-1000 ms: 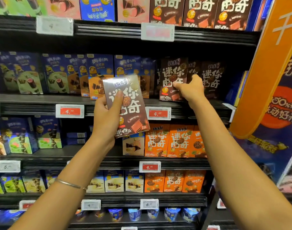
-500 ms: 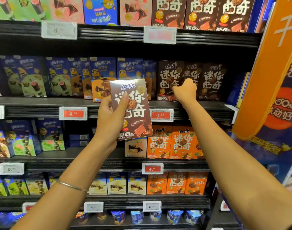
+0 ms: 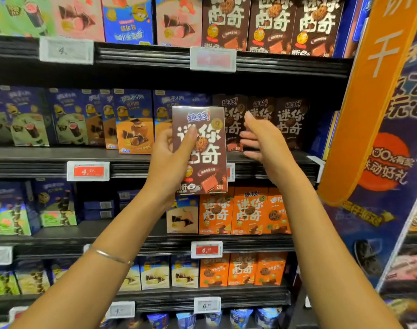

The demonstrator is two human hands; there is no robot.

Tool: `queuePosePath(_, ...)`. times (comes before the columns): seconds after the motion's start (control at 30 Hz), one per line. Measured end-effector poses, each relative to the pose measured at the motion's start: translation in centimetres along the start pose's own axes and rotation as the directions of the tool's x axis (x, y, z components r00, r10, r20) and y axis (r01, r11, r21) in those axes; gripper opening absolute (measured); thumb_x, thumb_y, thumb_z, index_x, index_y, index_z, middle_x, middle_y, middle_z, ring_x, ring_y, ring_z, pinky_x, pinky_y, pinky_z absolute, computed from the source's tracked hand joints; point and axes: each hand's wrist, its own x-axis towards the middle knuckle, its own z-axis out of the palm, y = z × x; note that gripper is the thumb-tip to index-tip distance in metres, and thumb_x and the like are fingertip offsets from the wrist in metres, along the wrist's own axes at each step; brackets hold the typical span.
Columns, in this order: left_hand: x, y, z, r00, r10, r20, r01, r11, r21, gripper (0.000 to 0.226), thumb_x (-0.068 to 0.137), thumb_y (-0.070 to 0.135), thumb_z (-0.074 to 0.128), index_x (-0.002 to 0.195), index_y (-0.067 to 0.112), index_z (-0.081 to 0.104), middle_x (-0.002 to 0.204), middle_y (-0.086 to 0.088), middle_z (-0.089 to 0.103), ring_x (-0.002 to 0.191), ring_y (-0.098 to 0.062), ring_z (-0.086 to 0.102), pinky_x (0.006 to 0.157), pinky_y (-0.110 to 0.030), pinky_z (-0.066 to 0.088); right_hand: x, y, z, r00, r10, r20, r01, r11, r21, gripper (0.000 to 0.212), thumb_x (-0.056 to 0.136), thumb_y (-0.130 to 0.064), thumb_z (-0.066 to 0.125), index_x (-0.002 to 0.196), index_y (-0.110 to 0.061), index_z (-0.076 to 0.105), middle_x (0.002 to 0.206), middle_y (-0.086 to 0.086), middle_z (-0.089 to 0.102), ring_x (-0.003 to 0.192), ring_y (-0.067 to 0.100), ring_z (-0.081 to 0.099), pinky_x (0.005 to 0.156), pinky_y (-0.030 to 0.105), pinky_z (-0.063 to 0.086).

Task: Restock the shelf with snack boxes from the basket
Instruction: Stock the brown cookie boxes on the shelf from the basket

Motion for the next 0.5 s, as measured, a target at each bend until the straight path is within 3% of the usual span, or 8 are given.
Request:
queuePosePath(0.1, 1.9, 0.5, 3.7, 0.995, 0.086, 0.044, -0.087, 0.996, 0.021, 0.036, 0.102, 0.042, 0.069, 0.125, 0.019, 0.055, 0.113, -0.002, 0.075, 0.09, -0.012, 0.08, 0.066, -0.024, 0.062, -2.1, -0.6, -0.4, 0.991, -0.023, 0.134, 0.023, 1.0, 0.002, 0.045, 0.09, -0.054, 0.067, 0.125, -0.027, 0.058, 0.118, -0.003, 0.071, 0.101, 0.01, 0.073, 0.079, 0.032, 0.06)
queuePosePath(0.23, 4.7, -0.8, 8.8, 0.982, 0.175, 0.071, -0.179, 0.982, 0.054, 0.033, 0.103, 0.034, 0.069, 0.122, 0.013, 0.052, 0.109, 0.002, 0.068, 0.08, 0.005, 0.073, 0.066, -0.017, 0.058, -1.8, -0.6, -1.1, 0.998, -0.056, 0.023, 0.055, 0.998, 0.043, 0.038, 0.096, -0.04, 0.066, 0.127, -0.021, 0.057, 0.112, -0.001, 0.074, 0.096, 0.011, 0.075, 0.077, 0.028, 0.061)
queuePosePath(0.33, 6.7, -1.9, 10.8, 0.957, 0.24, 0.165, -0.277, 0.924, 0.262, 0.035, 0.105, 0.048, 0.061, 0.123, 0.019, 0.052, 0.108, 0.01, 0.067, 0.089, 0.001, 0.071, 0.083, -0.034, 0.063, -0.5, 0.1, -3.0, 0.995, -0.088, -0.053, 0.088, 0.996, -0.009, 0.033, 0.096, -0.032, 0.067, 0.126, -0.021, 0.059, 0.114, -0.001, 0.074, 0.096, 0.012, 0.074, 0.078, 0.028, 0.061)
queuePosePath(0.37, 7.3, -2.0, 11.1, 0.94, 0.267, 0.212, -0.333, 0.85, 0.408, 0.043, 0.103, 0.058, 0.056, 0.126, 0.021, 0.053, 0.113, 0.008, 0.068, 0.098, -0.006, 0.071, 0.09, -0.042, 0.061, 0.1, 0.5, -3.8, 0.992, -0.09, -0.092, 0.09, 0.996, -0.009, 0.032, 0.096, -0.03, 0.068, 0.125, -0.02, 0.06, 0.114, 0.0, 0.074, 0.096, 0.013, 0.074, 0.079, 0.031, 0.062)
queuePosePath(0.43, 8.9, -2.1, 11.1, 0.898, 0.323, 0.299, -0.438, 0.596, 0.673, 0.062, 0.099, 0.065, 0.053, 0.139, 0.019, 0.05, 0.132, -0.007, 0.064, 0.116, -0.028, 0.066, 0.095, -0.047, 0.055, 1.4, 1.0, -5.4, 0.978, -0.09, -0.187, 0.09, 0.996, -0.012, 0.034, 0.094, -0.028, 0.07, 0.125, -0.018, 0.059, 0.113, 0.001, 0.073, 0.096, 0.015, 0.074, 0.079, 0.034, 0.062)
queuePosePath(0.5, 10.7, -1.8, 11.0, 0.848, 0.378, 0.371, -0.492, 0.302, 0.817, 0.07, 0.096, 0.062, 0.061, 0.146, 0.016, 0.045, 0.135, -0.017, 0.06, 0.118, -0.041, 0.063, 0.088, -0.049, 0.054, 2.8, 1.6, -6.4, 0.959, -0.089, -0.269, 0.074, 0.995, -0.064, 0.039, 0.093, -0.029, 0.072, 0.127, -0.016, 0.057, 0.116, 0.002, 0.071, 0.097, 0.015, 0.073, 0.077, 0.032, 0.062)
